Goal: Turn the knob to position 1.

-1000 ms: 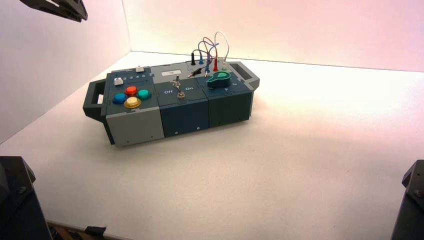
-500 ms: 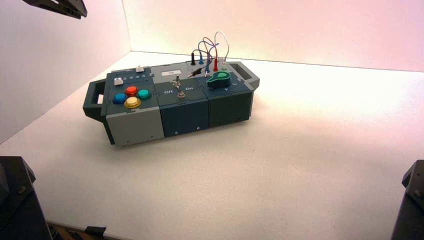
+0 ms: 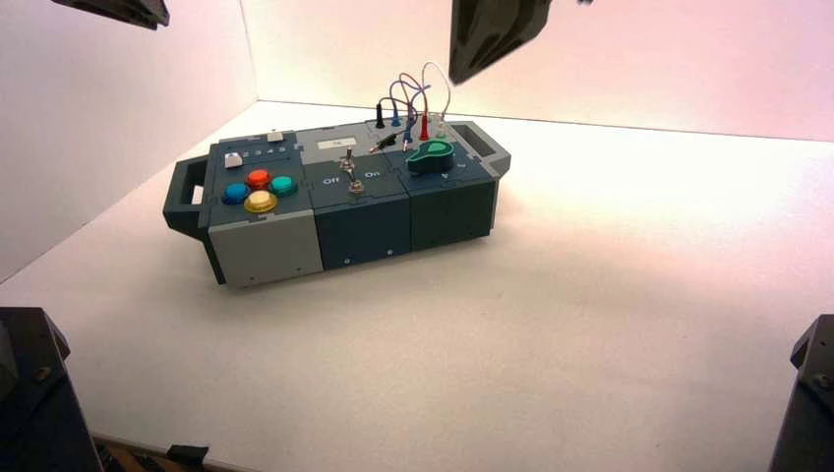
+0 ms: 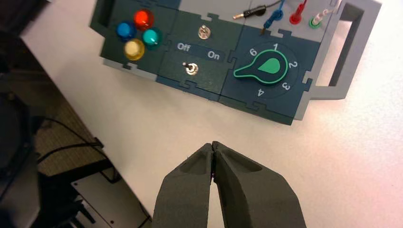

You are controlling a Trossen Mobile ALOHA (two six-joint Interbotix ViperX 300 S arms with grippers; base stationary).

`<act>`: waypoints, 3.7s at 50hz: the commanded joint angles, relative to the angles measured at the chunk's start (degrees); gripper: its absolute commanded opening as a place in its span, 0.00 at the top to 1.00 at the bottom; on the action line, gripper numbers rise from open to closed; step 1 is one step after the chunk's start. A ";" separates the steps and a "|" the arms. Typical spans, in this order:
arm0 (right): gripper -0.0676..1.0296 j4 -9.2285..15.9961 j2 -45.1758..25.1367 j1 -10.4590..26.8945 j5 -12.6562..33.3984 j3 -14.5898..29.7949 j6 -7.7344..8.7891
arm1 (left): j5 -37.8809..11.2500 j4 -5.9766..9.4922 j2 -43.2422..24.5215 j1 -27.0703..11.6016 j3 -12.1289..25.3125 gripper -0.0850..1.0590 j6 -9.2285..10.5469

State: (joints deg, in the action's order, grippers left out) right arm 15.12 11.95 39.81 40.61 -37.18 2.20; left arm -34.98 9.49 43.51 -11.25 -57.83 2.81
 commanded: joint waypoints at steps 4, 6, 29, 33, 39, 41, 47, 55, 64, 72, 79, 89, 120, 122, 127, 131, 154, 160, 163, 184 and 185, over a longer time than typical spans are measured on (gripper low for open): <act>0.96 -0.35 -3.34 0.18 -1.67 2.11 0.00 | 0.35 0.09 0.26 0.44 0.70 0.82 0.09; 0.96 -0.62 -4.48 0.18 -2.55 2.11 0.00 | 0.35 0.09 0.26 0.44 0.70 0.82 0.18; 0.96 -1.58 -13.71 -0.62 -5.19 6.77 0.00 | -0.09 0.18 1.23 0.44 0.44 0.82 0.35; 0.96 -1.85 -15.29 -0.97 -5.45 7.65 0.09 | -0.09 0.09 1.23 0.44 0.44 0.82 0.35; 0.96 -2.29 -17.14 -1.49 -5.89 8.35 0.09 | -0.18 0.18 1.23 0.44 0.44 0.82 0.35; 0.96 -2.29 -17.58 -1.76 -5.98 8.44 0.00 | -0.18 0.18 1.32 0.44 0.44 0.82 0.35; 0.96 -2.37 -18.81 -2.11 -6.42 8.53 0.18 | -0.26 0.09 1.41 0.44 0.44 0.82 0.35; 0.96 -2.29 -20.65 -2.11 -6.15 9.49 0.35 | -0.26 0.18 1.49 0.44 0.44 0.82 0.35; 0.96 -2.20 -22.06 -2.11 -6.06 10.55 0.35 | -0.35 0.18 1.49 0.44 0.44 0.82 0.35; 0.96 -2.29 -23.47 -2.11 -5.63 12.04 0.44 | -0.35 0.09 1.41 0.44 0.35 0.82 0.35; 0.96 -2.20 -24.52 -2.02 -5.27 13.18 0.44 | -0.35 0.09 1.41 0.44 0.26 0.82 0.35; 0.96 -2.37 -25.84 -2.02 -5.19 14.94 0.53 | -0.35 0.09 1.41 0.44 0.26 0.82 0.26; 0.96 -2.64 -28.83 -2.37 -4.13 19.86 0.79 | -0.35 0.09 1.49 0.44 0.09 0.82 0.35; 0.96 -2.64 -29.00 -2.55 -4.13 20.04 0.79 | -0.35 0.09 1.49 0.44 0.26 0.82 0.35; 0.96 -2.90 -29.36 -2.81 -4.13 20.48 0.88 | -0.35 0.09 1.49 0.44 0.09 0.82 0.26; 0.96 -3.34 -29.44 -3.16 -4.13 21.01 0.79 | -0.35 0.09 1.49 0.44 0.09 0.82 0.35; 0.96 -3.96 -30.23 -3.87 -2.81 23.03 0.79 | -0.26 0.09 1.32 0.44 0.09 0.82 0.18; 0.96 -3.96 -30.76 -3.96 -2.81 23.38 0.88 | -0.18 0.09 1.32 0.44 0.09 0.82 0.18; 0.96 -3.96 -30.94 -3.96 -2.90 23.64 0.79 | -0.18 0.09 1.32 0.44 0.09 0.82 0.18; 0.96 -4.39 -31.82 -4.22 -1.93 25.31 0.70 | -0.18 0.09 1.14 0.44 0.26 0.82 0.00; 0.96 -4.39 -31.82 -4.22 -1.93 25.31 0.79 | -0.26 0.09 1.23 0.44 0.26 0.82 0.00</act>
State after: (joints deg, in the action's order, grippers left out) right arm 10.72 -21.01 35.95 38.76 -13.36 2.99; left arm -35.60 9.58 44.74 -11.25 -58.45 2.99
